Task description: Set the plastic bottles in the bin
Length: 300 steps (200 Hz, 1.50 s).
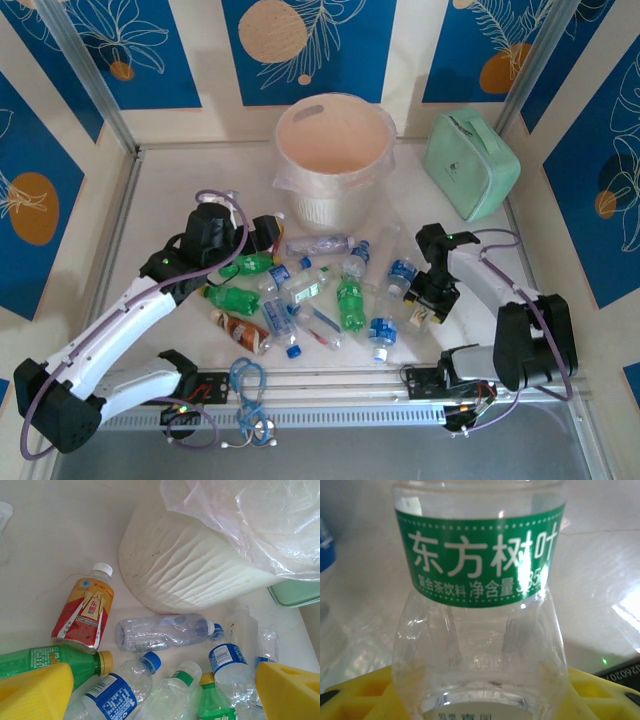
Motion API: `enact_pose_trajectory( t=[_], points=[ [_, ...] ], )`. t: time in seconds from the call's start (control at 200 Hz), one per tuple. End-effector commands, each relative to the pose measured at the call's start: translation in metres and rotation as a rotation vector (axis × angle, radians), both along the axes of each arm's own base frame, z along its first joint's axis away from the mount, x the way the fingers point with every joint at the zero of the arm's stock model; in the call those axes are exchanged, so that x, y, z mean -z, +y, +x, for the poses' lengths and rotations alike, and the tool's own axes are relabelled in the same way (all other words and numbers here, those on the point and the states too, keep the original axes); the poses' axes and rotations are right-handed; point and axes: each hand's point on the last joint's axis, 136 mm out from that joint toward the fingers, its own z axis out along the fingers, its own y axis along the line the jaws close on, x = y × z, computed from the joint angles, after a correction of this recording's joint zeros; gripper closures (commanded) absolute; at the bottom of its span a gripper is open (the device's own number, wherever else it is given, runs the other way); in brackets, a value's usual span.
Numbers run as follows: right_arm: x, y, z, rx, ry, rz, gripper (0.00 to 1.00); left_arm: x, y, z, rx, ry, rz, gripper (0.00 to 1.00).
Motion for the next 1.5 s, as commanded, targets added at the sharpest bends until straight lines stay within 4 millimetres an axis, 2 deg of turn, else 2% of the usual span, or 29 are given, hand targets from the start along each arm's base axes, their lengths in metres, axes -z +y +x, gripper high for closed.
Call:
enact_pose_trajectory(
  t=[0.0,0.11,0.15,0.27,0.4,0.545,0.645,0.735,0.81,0.88,1.01,1.115,1.21,1.396,1.496],
  points=[
    [-0.038,-0.007,0.001,0.009,-0.067,-0.073,0.48,-0.034,-0.009,0.003,0.031,-0.073,-0.051,0.06],
    [-0.077,0.0,0.013,-0.017,-0.196,-0.054,0.5,-0.054,-0.016,0.002,0.074,-0.116,-0.082,0.05],
    [-0.092,0.005,0.018,-0.032,-0.26,-0.032,0.5,-0.064,-0.024,0.001,0.117,-0.147,-0.109,0.05],
    [-0.154,0.031,0.041,-0.104,-0.502,0.085,0.5,-0.097,-0.054,-0.008,0.284,-0.231,-0.215,0.05],
    [-0.222,0.074,0.068,-0.188,-0.722,0.29,0.51,-0.12,-0.09,-0.027,0.465,-0.315,-0.27,0.03],
    [-0.291,0.125,0.089,-0.291,-0.899,0.483,0.51,-0.124,-0.13,-0.047,0.621,-0.36,-0.258,0.0],
    [-0.335,0.156,0.104,-0.374,-1.007,0.566,0.5,-0.12,-0.133,-0.043,0.592,-0.381,-0.218,0.0],
    [-0.358,0.168,0.125,-0.386,-1.045,0.568,0.49,-0.123,-0.12,-0.035,0.509,-0.406,-0.188,0.0],
    [-0.367,0.178,0.147,-0.402,-1.067,0.545,0.49,-0.122,-0.105,-0.028,0.426,-0.415,-0.146,0.0],
    [-0.372,0.186,0.17,-0.415,-1.08,0.518,0.49,-0.114,-0.091,-0.022,0.351,-0.39,-0.087,0.0],
    [-0.359,0.198,0.215,-0.441,-1.057,0.42,0.49,-0.087,-0.063,-0.013,0.213,-0.268,0.029,0.0],
    [-0.341,0.203,0.244,-0.454,-1.019,0.353,0.49,-0.057,-0.026,-0.006,0.04,-0.129,0.12,0.0],
    [-0.327,0.206,0.261,-0.46,-0.985,0.32,0.49,-0.037,0.0,-0.004,-0.064,-0.032,0.116,0.0],
    [-0.294,0.204,0.28,-0.465,-0.907,0.271,0.49,-0.024,0.015,-0.001,-0.115,0.021,0.045,0.01],
    [-0.273,0.203,0.281,-0.473,-0.844,0.248,0.49,-0.006,0.03,0.0,-0.176,0.098,0.08,0.01]
  ],
)
